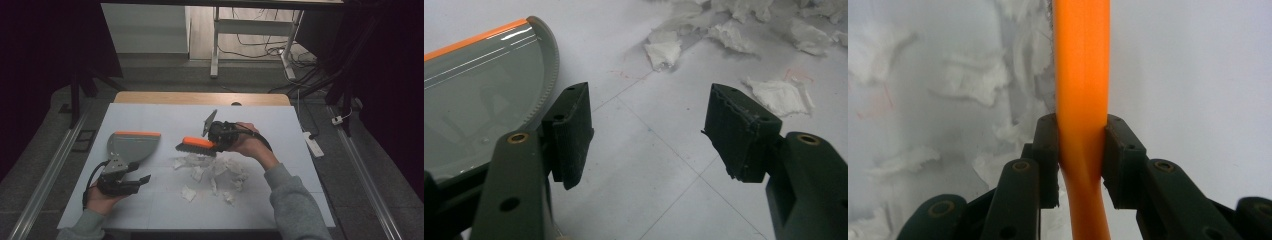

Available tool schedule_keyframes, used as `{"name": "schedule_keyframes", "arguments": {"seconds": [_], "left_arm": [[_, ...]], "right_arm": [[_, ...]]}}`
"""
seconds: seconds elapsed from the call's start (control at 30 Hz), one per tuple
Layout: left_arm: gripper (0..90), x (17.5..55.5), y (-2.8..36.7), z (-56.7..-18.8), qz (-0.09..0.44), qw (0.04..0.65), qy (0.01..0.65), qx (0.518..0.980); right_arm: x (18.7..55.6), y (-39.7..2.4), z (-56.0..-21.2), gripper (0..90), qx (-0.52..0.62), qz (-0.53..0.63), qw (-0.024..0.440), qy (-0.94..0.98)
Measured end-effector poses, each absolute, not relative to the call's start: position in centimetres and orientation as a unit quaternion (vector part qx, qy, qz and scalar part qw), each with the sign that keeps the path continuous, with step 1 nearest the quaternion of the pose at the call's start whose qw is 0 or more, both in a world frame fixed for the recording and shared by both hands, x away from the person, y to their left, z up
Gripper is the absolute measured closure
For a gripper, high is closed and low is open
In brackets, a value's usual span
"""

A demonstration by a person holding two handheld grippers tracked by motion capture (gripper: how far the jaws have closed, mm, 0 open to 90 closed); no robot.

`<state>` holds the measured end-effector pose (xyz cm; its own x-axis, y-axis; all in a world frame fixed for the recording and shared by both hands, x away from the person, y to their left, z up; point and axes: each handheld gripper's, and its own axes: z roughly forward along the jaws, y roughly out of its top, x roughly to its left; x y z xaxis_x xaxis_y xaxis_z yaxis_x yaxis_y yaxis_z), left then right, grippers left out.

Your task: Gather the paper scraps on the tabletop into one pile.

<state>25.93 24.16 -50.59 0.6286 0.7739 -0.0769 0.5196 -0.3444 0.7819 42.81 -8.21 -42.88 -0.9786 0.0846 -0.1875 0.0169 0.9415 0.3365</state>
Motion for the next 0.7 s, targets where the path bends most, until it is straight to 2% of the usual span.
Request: {"name": "schedule_keyframes", "arguments": {"seconds": [0.23,0.47,0.7], "left_arm": [[36.1,25.9,24.4,-50.5,0.158,0.410,0.406,0.801],[36.2,26.0,24.4,-50.5,0.159,0.409,0.410,0.800],[36.2,25.9,24.8,-50.4,0.166,0.413,0.416,0.793]], "right_arm": [[42.2,-10.4,-40.4,70.9,0.089,0.234,0.122,0.960],[41.4,-12.1,-40.5,70.9,0.138,0.255,0.111,0.951],[39.4,-11.2,-40.7,70.9,0.151,0.293,0.077,0.941]]}}
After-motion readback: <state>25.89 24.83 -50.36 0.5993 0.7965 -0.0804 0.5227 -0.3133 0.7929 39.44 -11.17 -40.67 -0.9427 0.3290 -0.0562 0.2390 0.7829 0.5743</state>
